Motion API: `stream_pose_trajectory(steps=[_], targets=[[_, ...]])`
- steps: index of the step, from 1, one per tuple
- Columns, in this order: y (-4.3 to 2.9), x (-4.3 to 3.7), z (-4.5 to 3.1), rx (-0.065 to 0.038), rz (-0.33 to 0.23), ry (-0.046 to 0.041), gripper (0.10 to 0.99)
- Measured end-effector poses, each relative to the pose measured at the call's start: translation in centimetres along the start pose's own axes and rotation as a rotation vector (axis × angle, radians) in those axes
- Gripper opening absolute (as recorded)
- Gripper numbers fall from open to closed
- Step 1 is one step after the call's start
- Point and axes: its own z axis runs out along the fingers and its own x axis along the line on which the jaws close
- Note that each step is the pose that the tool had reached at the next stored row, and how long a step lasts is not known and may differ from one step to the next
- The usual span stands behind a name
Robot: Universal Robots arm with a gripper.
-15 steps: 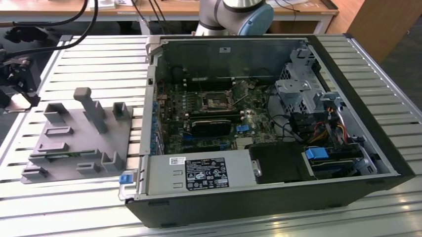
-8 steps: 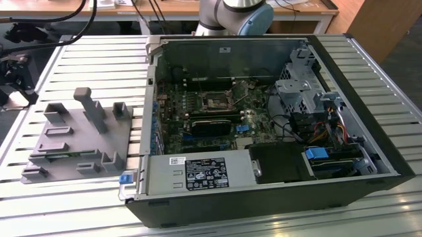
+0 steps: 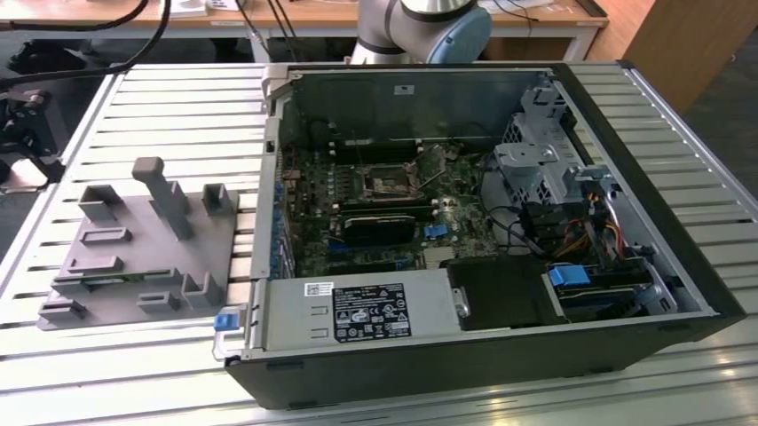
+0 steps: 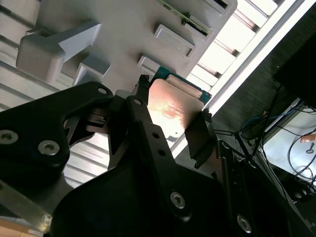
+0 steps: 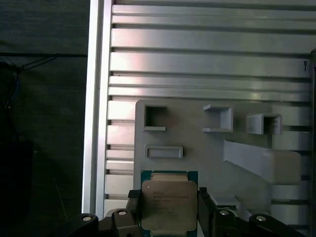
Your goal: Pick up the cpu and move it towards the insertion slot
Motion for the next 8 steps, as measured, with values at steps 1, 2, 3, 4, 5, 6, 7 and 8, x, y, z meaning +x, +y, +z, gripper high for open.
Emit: stream_pose_trajectory(steps=[1,2,3,4,5,6,7,8], targets=[[0.01,0.0,-0.17,0.0,0.0,0.0,0.541],[0.02,0.0,-0.35,0.0,0.0,0.0001,0.541],[0.02,0.0,-0.5,0.0,0.0,0.0,0.541],[0.03,0.0,-0.65,0.0,0.0,0.0,0.541],[0.04,0.01,-0.78,0.0,0.0,0.0,0.541],[0.05,0.01,-0.91,0.0,0.0,0.0,0.541],[0.05,0.01,-1.04,0.0,0.0,0.0001,0.541],[0.06,0.01,-1.16,0.0,0.0,0.0,0.541]])
